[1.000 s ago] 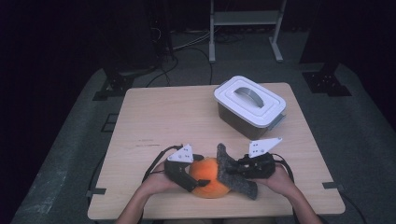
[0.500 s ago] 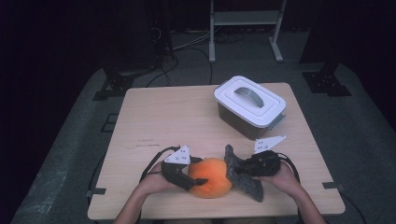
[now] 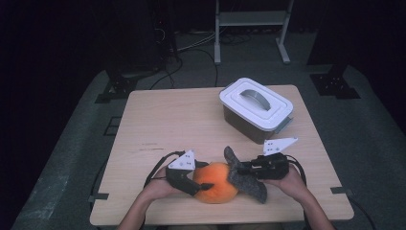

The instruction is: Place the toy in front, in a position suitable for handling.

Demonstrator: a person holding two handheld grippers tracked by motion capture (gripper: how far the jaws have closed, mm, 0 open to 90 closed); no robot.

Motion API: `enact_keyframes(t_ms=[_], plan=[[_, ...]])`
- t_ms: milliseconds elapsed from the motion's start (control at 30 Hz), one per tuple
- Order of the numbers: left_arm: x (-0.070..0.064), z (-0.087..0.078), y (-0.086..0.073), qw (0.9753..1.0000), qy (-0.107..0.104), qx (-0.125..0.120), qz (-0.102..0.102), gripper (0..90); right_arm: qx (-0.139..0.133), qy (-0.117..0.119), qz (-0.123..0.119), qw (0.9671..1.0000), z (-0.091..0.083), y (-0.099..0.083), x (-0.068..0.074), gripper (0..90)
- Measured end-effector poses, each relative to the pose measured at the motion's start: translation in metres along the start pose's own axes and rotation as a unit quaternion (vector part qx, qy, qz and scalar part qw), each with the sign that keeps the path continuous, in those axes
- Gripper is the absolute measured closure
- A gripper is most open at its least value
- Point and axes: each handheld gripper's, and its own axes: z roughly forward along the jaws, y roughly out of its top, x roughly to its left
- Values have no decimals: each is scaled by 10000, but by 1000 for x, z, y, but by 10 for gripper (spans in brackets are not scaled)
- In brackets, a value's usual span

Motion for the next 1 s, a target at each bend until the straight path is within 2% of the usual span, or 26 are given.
enact_keyframes(t_ms=[100,233,300,333,400,467,533,633,700,800,867,1000], plan=[[-2,2,2,10000,34,-2,33,284,-66,47,-121,9999,4,7,8,762],[-1,3,4,10000,15,20,-86,220,269,-67,-275,9992,16,3,10,762],[1,2,5,9999,18,-23,-170,167,297,-77,-214,9993,14,1,6,761],[2,1,5,9996,12,-61,-258,141,340,-154,-218,9991,13,0,5,761],[4,0,4,9994,0,-74,-329,126,338,-169,-112,9992,11,-4,1,761],[4,-1,3,9994,-6,-78,-346,134,421,-265,-119,9987,10,-6,-1,761],[3,-1,3,9996,64,-65,-268,212,426,-267,-109,9987,10,-6,-2,761],[3,2,3,9985,232,-88,-497,249,325,-310,-241,9987,8,1,4,762],[3,4,5,9976,299,-121,-614,250,168,-262,-315,9990,6,7,9,763],[3,6,6,9969,354,-160,-683,249,42,-160,-451,9988,7,13,18,762],[3,6,5,9969,354,-173,-688,241,152,-196,-580,9980,13,14,22,762],[5,3,6,9973,349,-288,-585,152,258,-265,-576,9977,19,8,19,762]])
